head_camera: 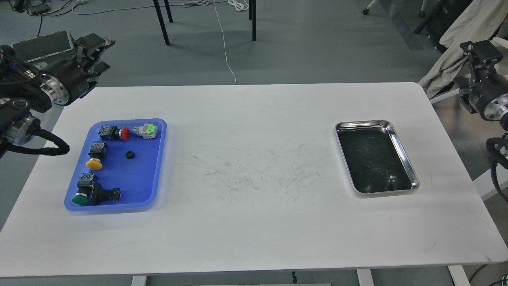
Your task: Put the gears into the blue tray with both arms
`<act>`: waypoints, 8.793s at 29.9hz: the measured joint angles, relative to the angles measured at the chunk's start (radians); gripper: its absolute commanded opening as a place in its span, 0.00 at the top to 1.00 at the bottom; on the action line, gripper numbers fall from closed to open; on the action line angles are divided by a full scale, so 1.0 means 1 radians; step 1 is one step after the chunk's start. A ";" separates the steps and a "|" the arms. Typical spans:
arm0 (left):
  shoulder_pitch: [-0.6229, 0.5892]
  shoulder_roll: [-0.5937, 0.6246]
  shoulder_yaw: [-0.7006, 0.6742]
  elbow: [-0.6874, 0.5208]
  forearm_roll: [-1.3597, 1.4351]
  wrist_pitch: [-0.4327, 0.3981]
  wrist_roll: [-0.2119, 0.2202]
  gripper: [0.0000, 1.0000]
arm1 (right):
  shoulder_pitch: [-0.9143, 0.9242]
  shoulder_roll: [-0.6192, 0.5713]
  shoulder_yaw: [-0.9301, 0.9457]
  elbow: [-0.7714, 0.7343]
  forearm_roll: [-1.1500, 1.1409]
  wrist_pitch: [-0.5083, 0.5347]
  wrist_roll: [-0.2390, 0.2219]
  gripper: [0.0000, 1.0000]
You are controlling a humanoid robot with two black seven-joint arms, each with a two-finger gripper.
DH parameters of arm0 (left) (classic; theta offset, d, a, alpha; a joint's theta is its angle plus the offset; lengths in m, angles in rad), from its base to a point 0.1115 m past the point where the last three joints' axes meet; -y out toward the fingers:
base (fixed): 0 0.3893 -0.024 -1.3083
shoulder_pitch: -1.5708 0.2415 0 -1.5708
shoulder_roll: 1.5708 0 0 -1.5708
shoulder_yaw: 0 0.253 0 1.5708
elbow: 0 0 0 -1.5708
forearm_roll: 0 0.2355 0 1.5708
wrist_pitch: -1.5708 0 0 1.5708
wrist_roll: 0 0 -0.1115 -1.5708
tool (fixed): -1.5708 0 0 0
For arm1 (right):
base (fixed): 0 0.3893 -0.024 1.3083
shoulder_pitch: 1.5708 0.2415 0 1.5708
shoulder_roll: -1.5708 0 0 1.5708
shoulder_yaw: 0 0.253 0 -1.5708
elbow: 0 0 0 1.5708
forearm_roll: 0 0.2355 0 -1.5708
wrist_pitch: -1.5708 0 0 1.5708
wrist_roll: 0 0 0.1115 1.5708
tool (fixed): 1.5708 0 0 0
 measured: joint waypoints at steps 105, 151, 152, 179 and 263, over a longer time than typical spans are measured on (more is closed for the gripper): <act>-0.055 -0.248 -0.168 0.363 -0.477 0.060 0.002 0.09 | 0.184 0.279 -0.443 -0.112 -1.555 0.320 0.063 0.41; -0.055 -0.245 -0.170 0.374 -0.477 0.061 0.000 0.09 | 0.179 0.288 -0.463 -0.156 -1.554 0.308 0.060 0.58; -0.055 -0.245 -0.170 0.374 -0.477 0.061 0.000 0.09 | 0.179 0.289 -0.461 -0.158 -1.552 0.308 0.060 0.56; -0.052 -0.225 -0.172 0.374 -0.478 0.059 -0.014 0.09 | 0.152 0.359 -0.444 -0.237 -1.538 0.279 0.062 0.70; -0.063 -0.191 -0.121 0.322 -0.579 -0.280 0.056 0.09 | 0.228 0.843 -0.482 -0.354 -1.550 -0.171 0.080 0.99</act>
